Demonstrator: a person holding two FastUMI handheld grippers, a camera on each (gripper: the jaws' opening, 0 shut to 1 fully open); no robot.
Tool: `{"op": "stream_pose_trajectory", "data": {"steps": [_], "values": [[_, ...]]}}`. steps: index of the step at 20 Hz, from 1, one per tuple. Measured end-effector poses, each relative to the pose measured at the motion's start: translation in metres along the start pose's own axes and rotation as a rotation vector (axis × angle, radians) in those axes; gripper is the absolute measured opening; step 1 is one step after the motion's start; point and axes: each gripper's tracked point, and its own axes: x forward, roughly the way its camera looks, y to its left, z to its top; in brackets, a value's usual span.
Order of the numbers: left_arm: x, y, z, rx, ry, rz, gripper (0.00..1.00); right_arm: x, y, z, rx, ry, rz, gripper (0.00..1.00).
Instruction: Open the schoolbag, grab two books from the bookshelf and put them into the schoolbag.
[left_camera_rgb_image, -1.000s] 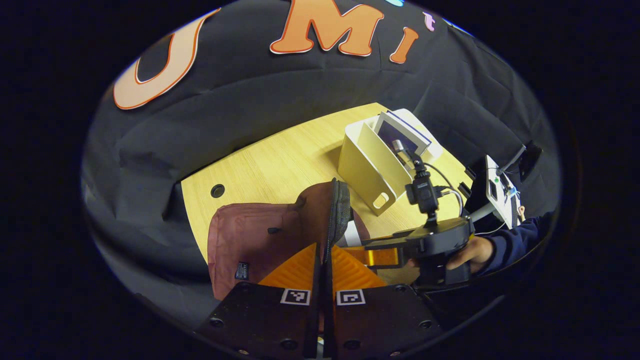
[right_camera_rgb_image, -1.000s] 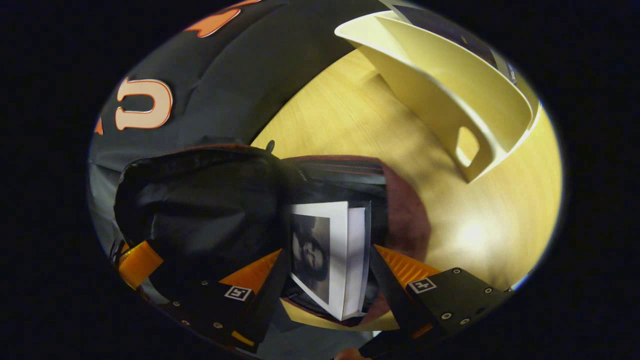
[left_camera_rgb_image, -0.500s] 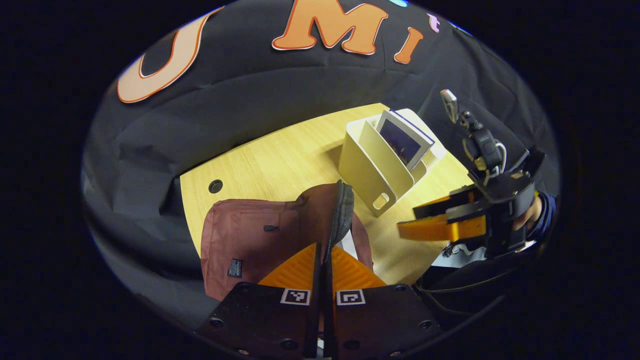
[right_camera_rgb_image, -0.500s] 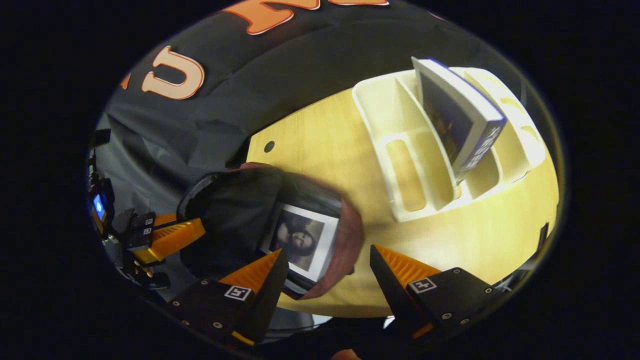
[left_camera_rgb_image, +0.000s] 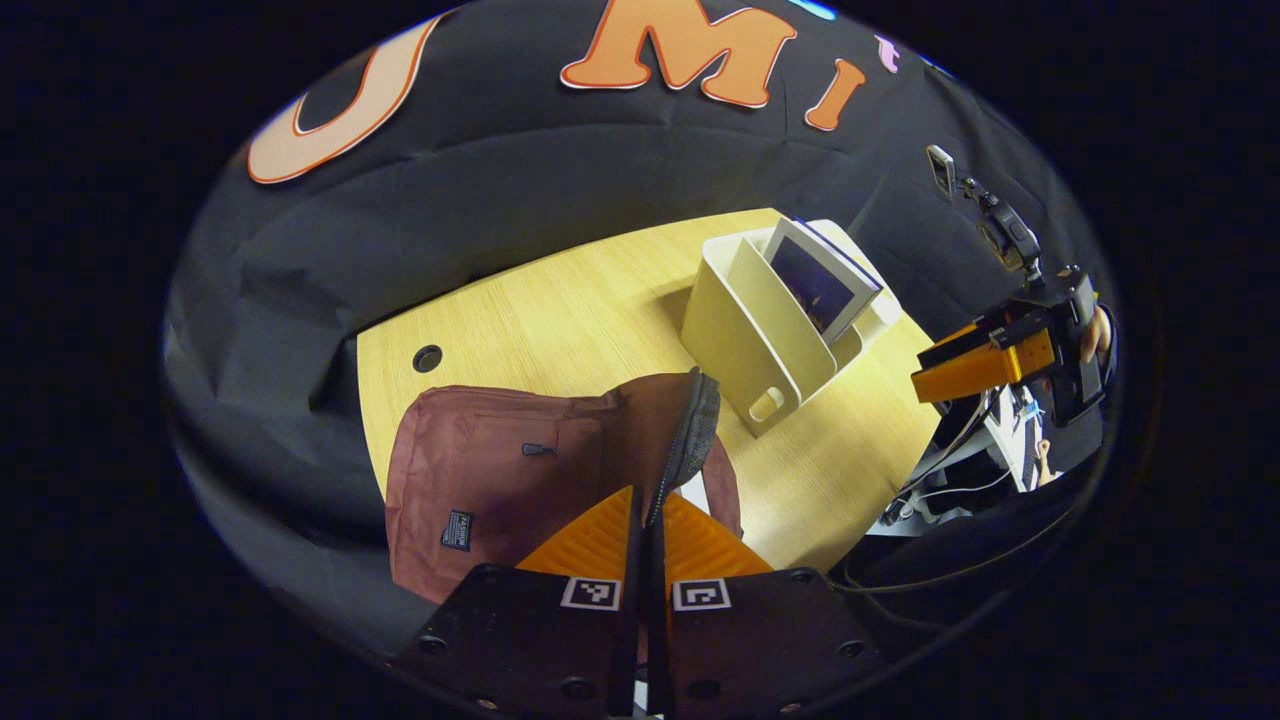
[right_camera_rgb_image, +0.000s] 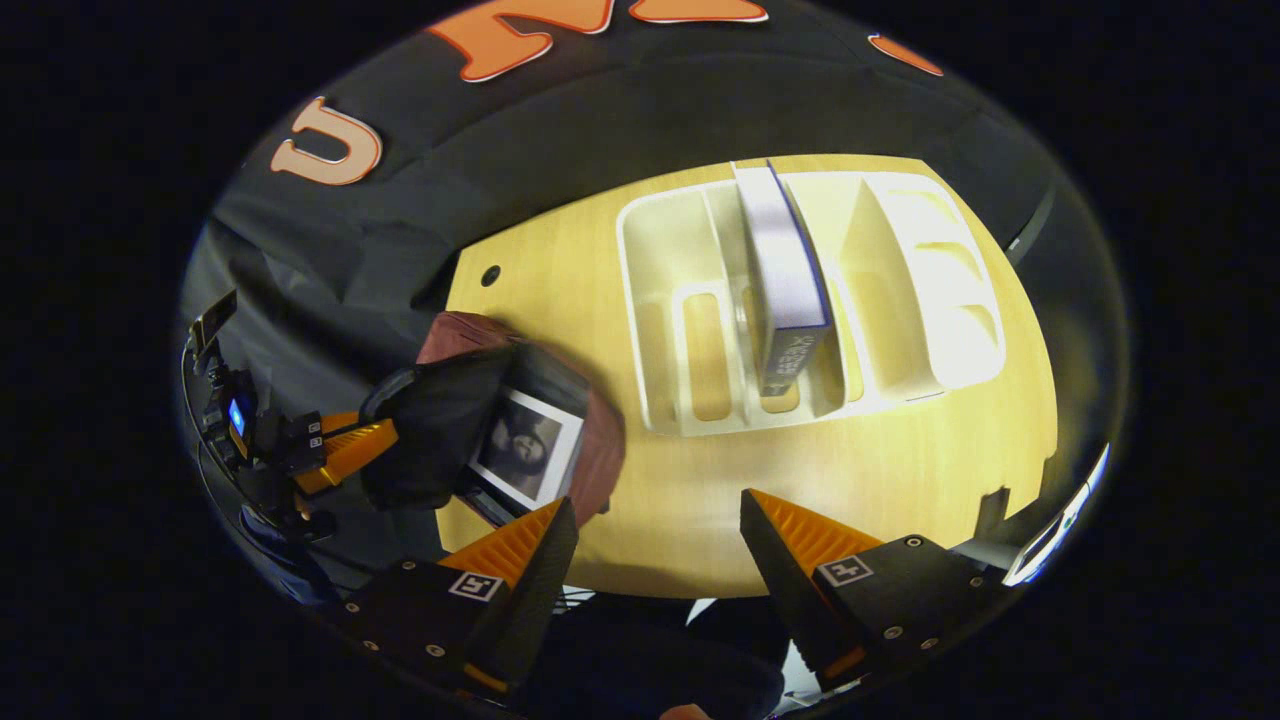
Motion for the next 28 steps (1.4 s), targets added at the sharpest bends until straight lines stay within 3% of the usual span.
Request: {"op": "stream_pose_trajectory", "data": {"steps": [4, 10, 16, 19, 23, 24, 25, 26, 27, 28], "values": [[0.008, 0.006, -0.002, -0.003, 0.016, -0.007, 0.05, 0.004, -0.021, 0.020, 0.032, 0.002, -0.030, 0.98], [0.025, 0.014, -0.002, 0.024, 0.060, -0.039, 0.05, 0.009, -0.041, 0.066, -0.023, -0.019, -0.128, 0.98], [0.035, 0.020, -0.006, 0.027, 0.074, -0.060, 0.05, 0.048, -0.074, 0.109, -0.008, 0.040, -0.214, 0.98], [0.036, 0.026, -0.012, 0.015, 0.080, -0.063, 0.05, 0.070, -0.076, 0.118, 0.012, 0.074, -0.210, 0.96], [0.037, 0.030, -0.016, 0.005, 0.079, -0.059, 0.05, 0.093, -0.072, 0.125, 0.013, 0.108, -0.219, 0.80], [0.035, 0.031, -0.017, 0.005, 0.077, -0.055, 0.05, 0.098, -0.072, 0.128, 0.018, 0.110, -0.220, 0.60], [0.033, 0.031, -0.017, 0.003, 0.076, -0.053, 0.05, 0.103, -0.072, 0.128, 0.022, 0.114, -0.227, 0.69], [0.032, 0.031, -0.017, 0.003, 0.075, -0.048, 0.05, 0.106, -0.075, 0.129, 0.020, 0.114, -0.240, 0.53], [0.032, 0.030, -0.019, -0.002, 0.076, -0.046, 0.05, 0.109, -0.078, 0.128, 0.017, 0.121, -0.255, 0.70], [0.031, 0.029, -0.018, 0.000, 0.073, -0.050, 0.05, 0.111, -0.080, 0.129, 0.013, 0.125, -0.271, 0.53]]}}
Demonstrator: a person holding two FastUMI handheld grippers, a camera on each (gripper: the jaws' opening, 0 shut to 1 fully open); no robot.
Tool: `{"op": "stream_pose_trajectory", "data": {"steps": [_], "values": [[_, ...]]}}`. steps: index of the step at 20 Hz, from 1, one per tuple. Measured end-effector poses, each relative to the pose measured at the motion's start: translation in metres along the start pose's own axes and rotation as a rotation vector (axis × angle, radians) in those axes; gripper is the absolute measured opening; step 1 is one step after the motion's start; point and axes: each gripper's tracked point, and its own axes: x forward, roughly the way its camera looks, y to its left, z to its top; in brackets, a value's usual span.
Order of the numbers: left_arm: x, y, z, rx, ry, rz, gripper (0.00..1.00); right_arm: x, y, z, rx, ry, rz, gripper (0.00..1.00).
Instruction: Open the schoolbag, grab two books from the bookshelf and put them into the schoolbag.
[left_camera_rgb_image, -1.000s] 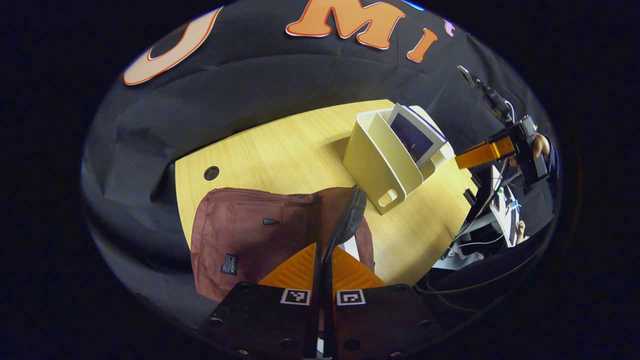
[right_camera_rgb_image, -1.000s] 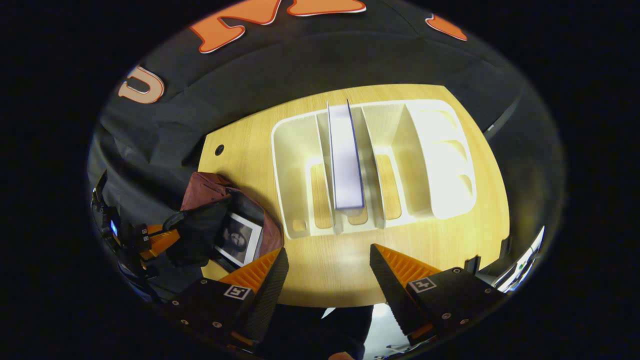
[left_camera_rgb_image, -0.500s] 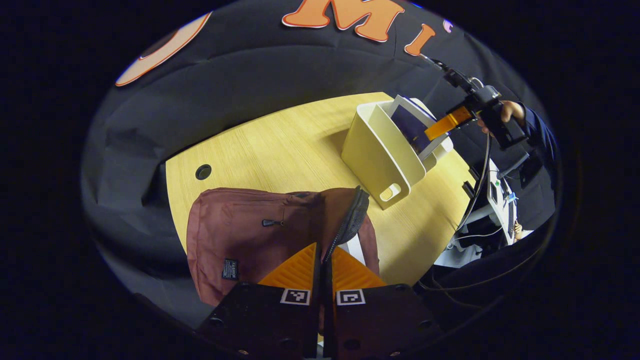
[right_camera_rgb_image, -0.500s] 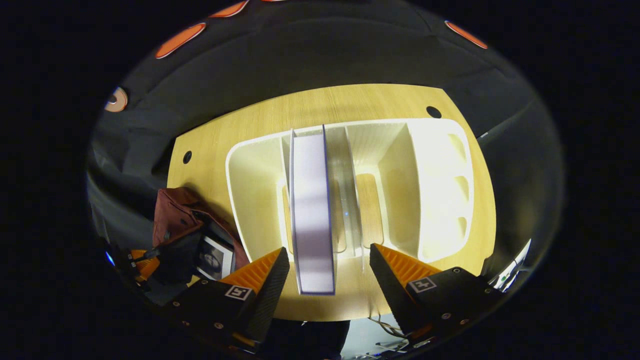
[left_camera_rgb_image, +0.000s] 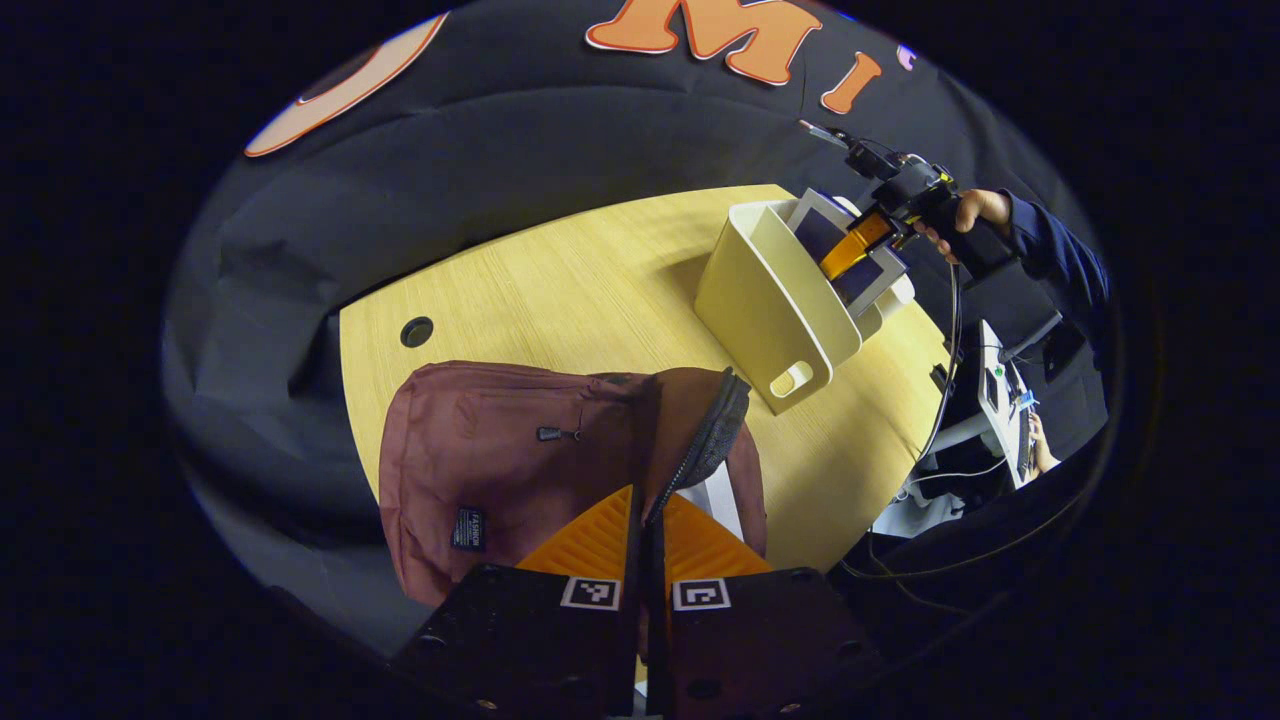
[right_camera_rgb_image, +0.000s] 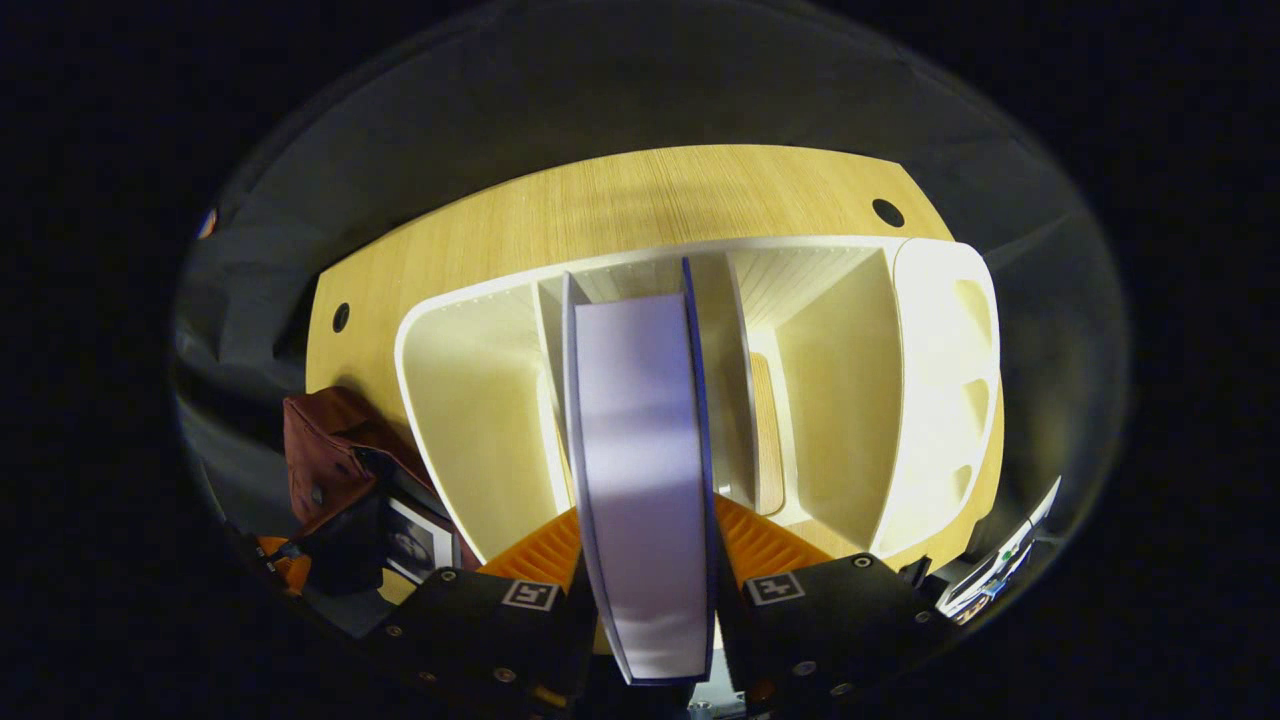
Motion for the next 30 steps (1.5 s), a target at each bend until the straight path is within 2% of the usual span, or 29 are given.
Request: {"op": "stream_pose_trajectory", "data": {"steps": [2, 4, 10, 18, 24, 30], "values": [[-0.001, 0.000, -0.005, 0.006, 0.000, 0.005, 0.05, 0.001, 0.000, 0.001, 0.007, 0.004, -0.013, 0.43], [-0.002, -0.002, -0.007, 0.004, -0.001, 0.001, 0.05, -0.001, -0.002, -0.003, 0.016, 0.012, -0.029, 0.42], [0.003, -0.009, -0.007, 0.036, -0.006, -0.020, 0.05, -0.040, -0.008, -0.015, 0.081, -0.042, 0.009, 0.41], [0.005, -0.016, -0.012, 0.086, -0.014, -0.047, 0.05, -0.129, -0.020, -0.046, 0.129, -0.166, 0.035, 0.41], [0.004, -0.013, -0.012, 0.072, -0.023, -0.033, 0.05, -0.169, 0.011, -0.075, 0.134, -0.253, 0.132, 0.41], [-0.001, -0.011, -0.007, 0.046, -0.024, -0.006, 0.05, -0.177, 0.057, -0.106, 0.115, -0.275, 0.296, 0.41]]}}
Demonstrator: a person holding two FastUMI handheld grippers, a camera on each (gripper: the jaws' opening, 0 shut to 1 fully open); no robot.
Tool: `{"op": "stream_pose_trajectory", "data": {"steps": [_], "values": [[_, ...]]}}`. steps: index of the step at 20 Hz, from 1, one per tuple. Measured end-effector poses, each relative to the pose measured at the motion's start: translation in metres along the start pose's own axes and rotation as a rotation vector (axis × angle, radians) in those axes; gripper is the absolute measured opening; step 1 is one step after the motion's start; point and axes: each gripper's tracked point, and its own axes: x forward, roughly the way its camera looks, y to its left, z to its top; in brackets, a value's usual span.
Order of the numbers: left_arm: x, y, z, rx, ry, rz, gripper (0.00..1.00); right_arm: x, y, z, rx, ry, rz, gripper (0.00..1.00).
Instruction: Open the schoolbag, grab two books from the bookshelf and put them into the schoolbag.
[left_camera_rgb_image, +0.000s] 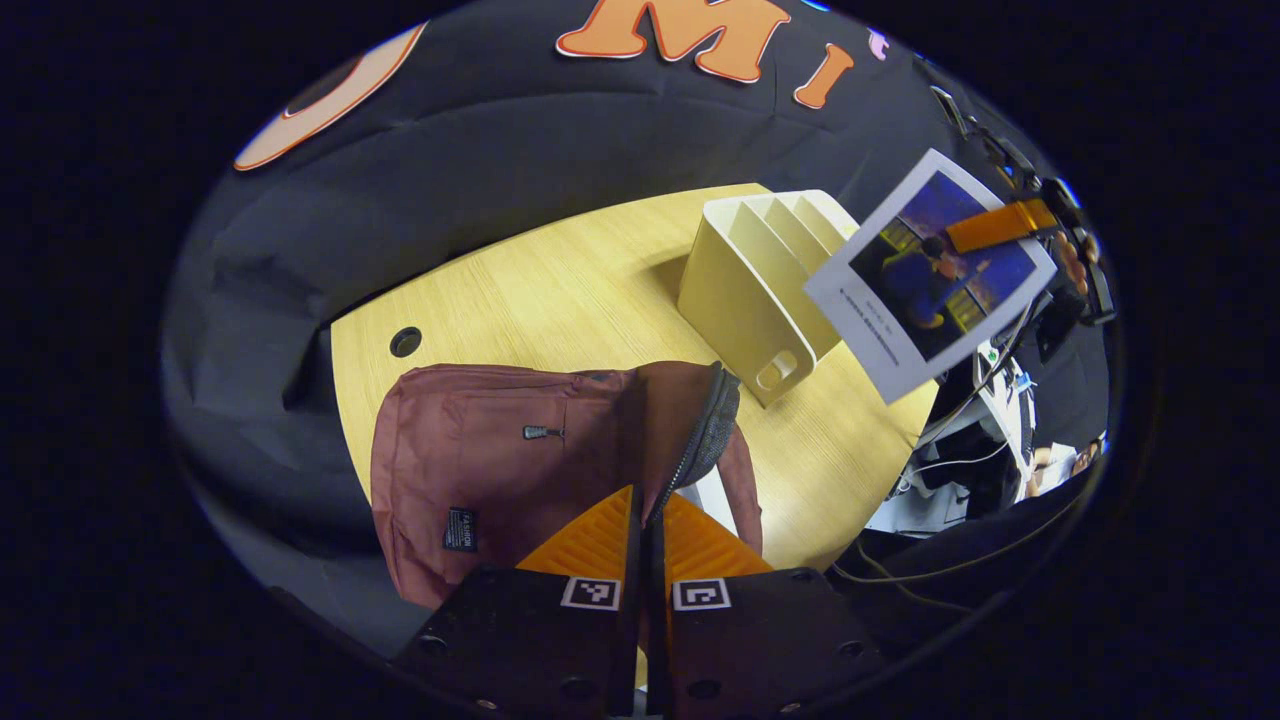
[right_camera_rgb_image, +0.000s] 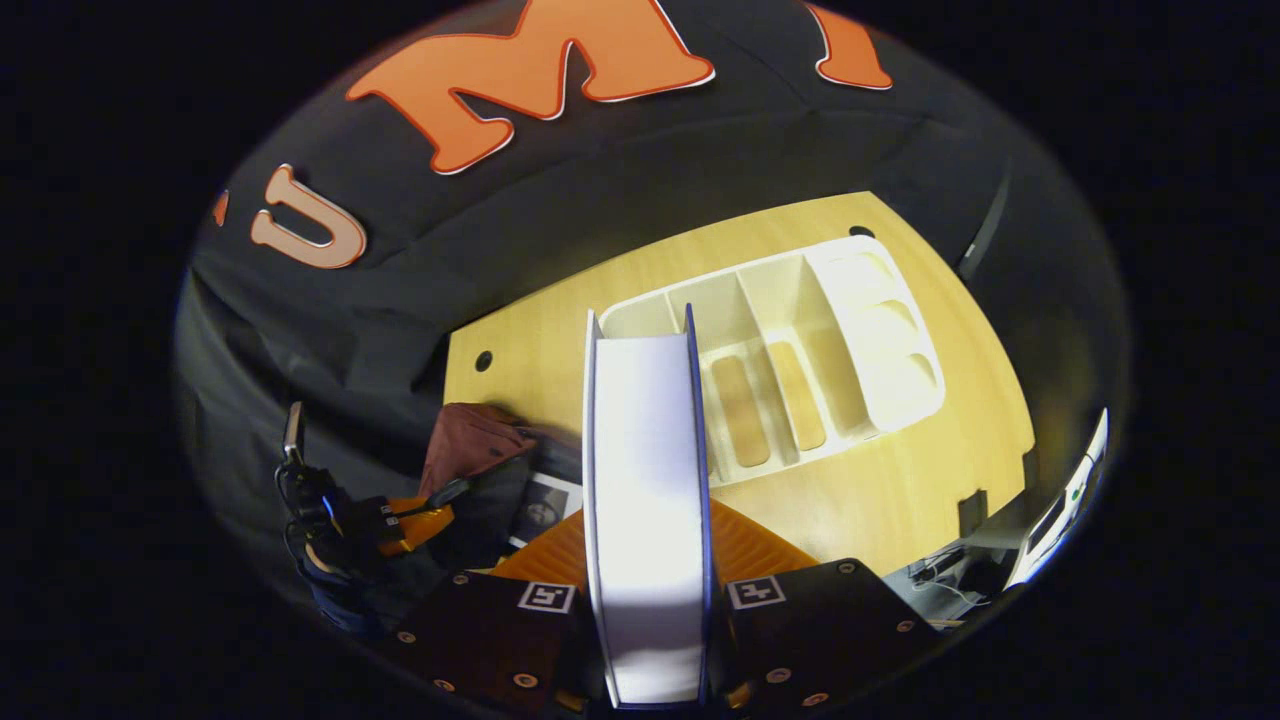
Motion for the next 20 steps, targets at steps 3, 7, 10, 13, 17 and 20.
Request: {"op": "stream_pose_trajectory", "data": {"steps": [3, 7, 10, 13, 17, 20], "values": [[0.000, -0.002, 0.002, -0.012, 0.001, 0.007, 0.05, 0.014, 0.018, -0.009, 0.030, 0.000, 0.060, 0.41], [-0.005, -0.004, 0.007, -0.032, -0.003, 0.023, 0.05, 0.017, 0.025, -0.003, 0.021, -0.071, 0.074, 0.40], [-0.008, -0.005, 0.009, -0.037, -0.006, 0.036, 0.05, 0.006, 0.050, -0.011, 0.057, -0.080, 0.178, 0.40], [-0.011, -0.007, 0.013, -0.056, -0.011, 0.042, 0.05, 0.012, 0.070, -0.027, 0.093, -0.067, 0.255, 0.40], [-0.022, -0.013, 0.023, -0.078, -0.032, 0.041, 0.05, 0.037, 0.088, -0.047, 0.187, -0.066, 0.335, 0.40], [-0.028, -0.015, 0.031, -0.073, -0.041, 0.050, 0.05, 0.063, 0.098, -0.057, 0.247, -0.085, 0.390, 0.40]]}}
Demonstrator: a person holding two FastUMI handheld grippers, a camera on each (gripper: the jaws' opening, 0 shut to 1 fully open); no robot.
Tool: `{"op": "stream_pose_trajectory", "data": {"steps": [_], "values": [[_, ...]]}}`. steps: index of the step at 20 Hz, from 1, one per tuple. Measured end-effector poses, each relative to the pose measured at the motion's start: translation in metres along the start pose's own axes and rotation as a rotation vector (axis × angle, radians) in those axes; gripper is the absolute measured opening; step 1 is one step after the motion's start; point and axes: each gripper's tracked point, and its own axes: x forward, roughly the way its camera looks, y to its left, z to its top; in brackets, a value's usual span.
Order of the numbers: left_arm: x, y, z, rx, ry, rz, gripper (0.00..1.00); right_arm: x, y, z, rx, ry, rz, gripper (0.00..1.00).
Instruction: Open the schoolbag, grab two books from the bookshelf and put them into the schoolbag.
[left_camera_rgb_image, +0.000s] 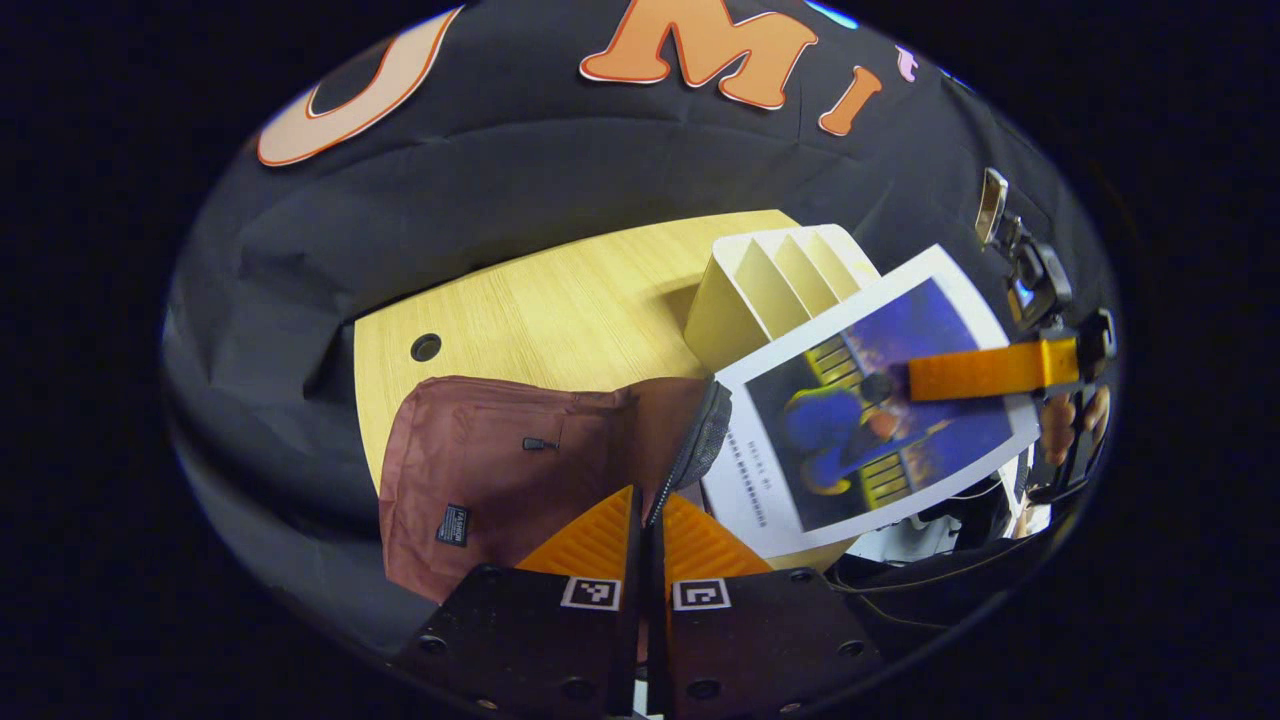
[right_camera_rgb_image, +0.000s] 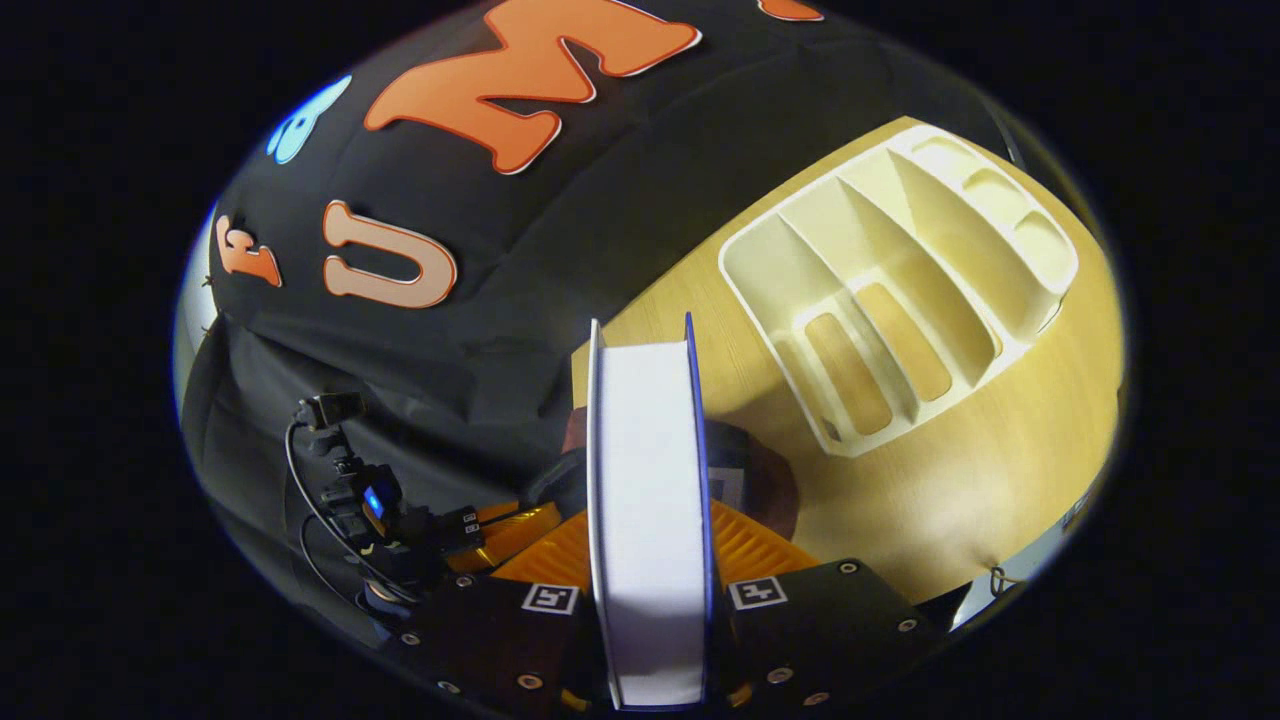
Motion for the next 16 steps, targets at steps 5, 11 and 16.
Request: {"op": "stream_pose_trajectory", "data": {"steps": [5, 11, 16], "values": [[-0.006, -0.005, 0.011, 0.019, -0.004, 0.012, 0.05, 0.039, -0.009, -0.035, 0.091, -0.012, 0.046, 0.40], [-0.011, -0.017, 0.017, 0.051, -0.009, 0.007, 0.05, 0.086, -0.009, -0.055, 0.178, -0.024, 0.104, 0.40], [-0.009, -0.029, 0.024, 0.077, -0.029, -0.009, 0.05, 0.130, -0.013, -0.068, 0.176, -0.040, 0.114, 0.40]]}}
